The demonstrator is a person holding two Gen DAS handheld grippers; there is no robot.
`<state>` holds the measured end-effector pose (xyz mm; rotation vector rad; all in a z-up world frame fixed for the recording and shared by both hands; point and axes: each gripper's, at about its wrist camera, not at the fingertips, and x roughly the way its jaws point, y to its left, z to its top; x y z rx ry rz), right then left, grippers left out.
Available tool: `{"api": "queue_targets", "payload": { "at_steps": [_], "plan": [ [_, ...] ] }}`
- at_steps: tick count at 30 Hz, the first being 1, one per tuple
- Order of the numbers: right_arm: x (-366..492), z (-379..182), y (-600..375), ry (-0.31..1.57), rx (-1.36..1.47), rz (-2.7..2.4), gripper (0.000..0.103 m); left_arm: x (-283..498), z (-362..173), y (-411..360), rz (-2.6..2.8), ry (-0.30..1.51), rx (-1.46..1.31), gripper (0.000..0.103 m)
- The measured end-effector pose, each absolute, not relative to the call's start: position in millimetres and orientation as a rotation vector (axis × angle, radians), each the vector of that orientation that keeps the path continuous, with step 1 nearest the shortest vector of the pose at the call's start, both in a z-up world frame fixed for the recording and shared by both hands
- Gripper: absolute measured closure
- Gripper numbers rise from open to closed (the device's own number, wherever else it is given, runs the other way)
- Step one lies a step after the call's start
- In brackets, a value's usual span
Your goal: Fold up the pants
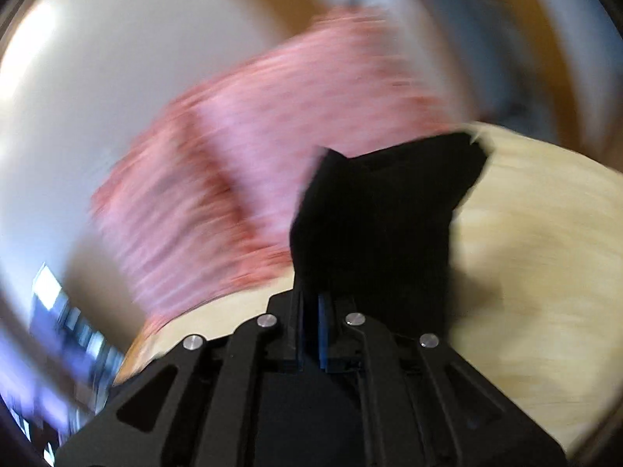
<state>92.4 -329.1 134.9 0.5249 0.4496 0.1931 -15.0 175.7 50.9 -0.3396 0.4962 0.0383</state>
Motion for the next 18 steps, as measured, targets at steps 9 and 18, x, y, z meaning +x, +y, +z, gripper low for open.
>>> {"api": "queue_targets", "payload": {
  "at_steps": [9,18],
  "plan": [
    [106.5,55.2,-91.5,0.831,0.035,0.663,0.098,-42.5,58.2,201.8,0.158,0.479,-0.365,0.005],
    [64.3,46.9,-58.2,0.83,-0.21,0.788,0.036,-53.3,61.2,269.4,0.281,0.446,-0.557,0.005]
  ]
}}
